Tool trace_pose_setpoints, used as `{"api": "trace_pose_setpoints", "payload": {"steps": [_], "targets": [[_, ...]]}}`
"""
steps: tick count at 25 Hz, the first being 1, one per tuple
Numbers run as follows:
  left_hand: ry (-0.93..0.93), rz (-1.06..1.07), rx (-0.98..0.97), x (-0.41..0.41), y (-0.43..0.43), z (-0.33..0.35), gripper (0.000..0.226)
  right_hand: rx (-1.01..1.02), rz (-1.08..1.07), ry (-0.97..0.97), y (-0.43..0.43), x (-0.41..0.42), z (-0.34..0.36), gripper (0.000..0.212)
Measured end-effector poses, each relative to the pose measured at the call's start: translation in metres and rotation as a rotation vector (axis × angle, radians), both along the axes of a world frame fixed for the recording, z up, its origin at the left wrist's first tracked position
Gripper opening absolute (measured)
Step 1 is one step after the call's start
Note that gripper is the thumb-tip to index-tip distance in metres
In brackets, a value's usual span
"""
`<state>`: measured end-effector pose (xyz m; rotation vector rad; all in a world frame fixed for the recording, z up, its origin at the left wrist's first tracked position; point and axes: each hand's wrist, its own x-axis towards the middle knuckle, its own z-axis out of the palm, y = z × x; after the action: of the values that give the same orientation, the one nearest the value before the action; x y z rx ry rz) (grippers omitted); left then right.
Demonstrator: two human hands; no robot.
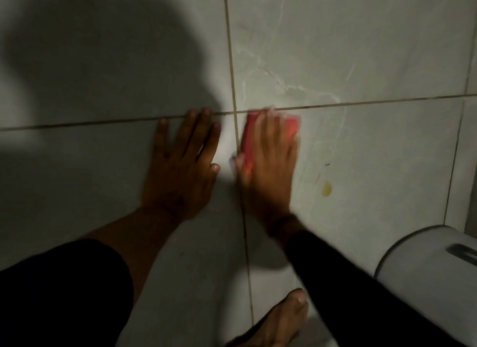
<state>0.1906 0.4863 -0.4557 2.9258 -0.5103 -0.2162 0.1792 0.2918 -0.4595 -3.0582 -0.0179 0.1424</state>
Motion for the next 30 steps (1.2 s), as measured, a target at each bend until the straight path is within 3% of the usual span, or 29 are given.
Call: {"api": "trace_pose_setpoints", "payload": {"steps": [3,5,8,10,12,15,18,22,25,27,29,30], "targets": [[0.005,-0.002,0.018,0.0,-0.002,0.003,0.076,-0.012,0.263,0.232,0.019,-0.165,0.026,0.08],[0.009,-0.004,0.014,0.0,-0.001,0.002,0.076,0.036,0.172,0.283,-0.015,-0.209,0.039,0.09],[-0.009,-0.002,0.004,-0.002,0.0,-0.003,0.076,0.036,-0.222,0.213,-0.084,-0.131,0.032,0.08],[-0.026,-0.002,0.006,-0.003,-0.003,-0.005,0.076,0.049,-0.366,0.033,-0.111,-0.043,0.019,0.074],[-0.026,-0.001,0.003,-0.002,-0.002,-0.007,0.076,0.043,-0.285,-0.051,-0.096,-0.011,0.007,0.073],[-0.014,-0.006,0.015,-0.003,0.002,-0.006,0.075,-0.013,-0.009,0.211,-0.063,-0.111,0.013,0.08],[0.02,-0.006,0.006,-0.001,-0.001,0.003,0.076,-0.039,-0.072,0.307,-0.103,-0.18,0.041,0.08],[0.017,-0.019,0.041,-0.001,-0.001,0.0,0.075,0.056,-0.36,0.085,-0.156,-0.016,0.025,0.081],[0.012,-0.019,0.045,-0.001,-0.002,0.001,0.075,0.039,-0.17,-0.092,-0.092,0.051,0.005,0.07],[0.028,-0.022,0.049,-0.001,-0.001,0.0,0.075,0.054,0.048,-0.023,-0.023,-0.026,0.0,0.074],[0.014,-0.023,0.05,-0.002,0.0,-0.001,0.075,0.295,0.232,0.165,0.014,-0.146,0.02,0.088],[0.004,-0.023,0.05,-0.002,-0.001,-0.002,0.076,0.458,0.182,0.175,0.017,-0.195,0.029,0.09]]}}
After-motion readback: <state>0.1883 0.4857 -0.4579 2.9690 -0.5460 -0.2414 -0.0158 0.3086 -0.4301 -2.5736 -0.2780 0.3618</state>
